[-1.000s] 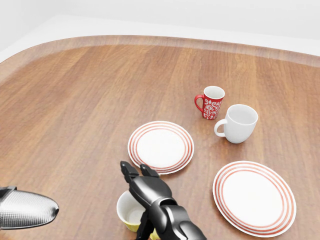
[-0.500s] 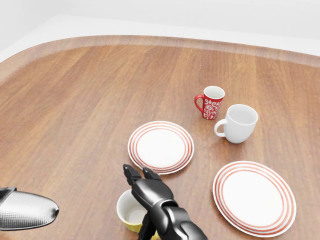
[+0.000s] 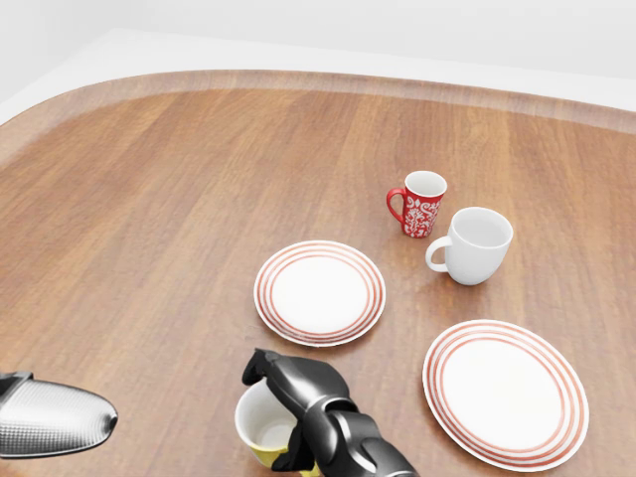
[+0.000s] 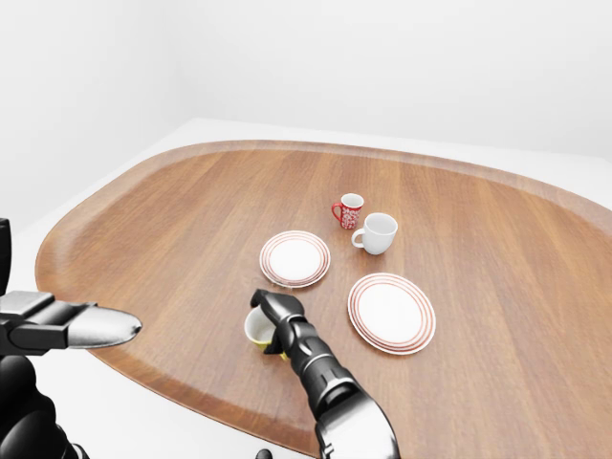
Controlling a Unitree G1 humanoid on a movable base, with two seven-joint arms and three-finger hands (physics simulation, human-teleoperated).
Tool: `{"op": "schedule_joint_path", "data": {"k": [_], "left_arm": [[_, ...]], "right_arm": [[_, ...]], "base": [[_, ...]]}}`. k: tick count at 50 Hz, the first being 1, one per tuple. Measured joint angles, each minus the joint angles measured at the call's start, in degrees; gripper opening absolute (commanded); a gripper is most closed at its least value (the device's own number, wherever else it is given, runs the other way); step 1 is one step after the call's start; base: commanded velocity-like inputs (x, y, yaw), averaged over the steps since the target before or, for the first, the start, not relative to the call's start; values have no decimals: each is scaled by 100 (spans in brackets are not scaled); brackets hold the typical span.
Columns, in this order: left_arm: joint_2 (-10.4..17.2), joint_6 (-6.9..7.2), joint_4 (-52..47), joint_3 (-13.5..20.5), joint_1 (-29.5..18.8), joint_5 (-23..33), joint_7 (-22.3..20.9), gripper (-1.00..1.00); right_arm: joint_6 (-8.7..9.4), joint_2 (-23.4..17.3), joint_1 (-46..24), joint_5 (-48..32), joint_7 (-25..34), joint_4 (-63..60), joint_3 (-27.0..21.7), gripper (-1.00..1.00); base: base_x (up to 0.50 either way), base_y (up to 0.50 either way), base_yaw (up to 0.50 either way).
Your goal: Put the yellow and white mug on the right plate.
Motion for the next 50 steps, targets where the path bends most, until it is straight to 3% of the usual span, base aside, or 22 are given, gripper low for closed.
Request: {"op": "schedule_joint_path", "data": {"k": [19,45,50], "left_arm": [[12,0,-18,34,-21,-23,4,100],[37,0,-42,64,-52,-107,60,100],[33,0,-20,46,-35,-93,55,100]], "right_arm": [[10,-28,43,-19,-13,-97,-2,-100],[976,-645,702,111,1548,-2868,-188,-100],[1000,-761,798,70,1749,-3244,-234,-100]], "base": [[0,0,0],[0,0,0],[0,0,0]]}}
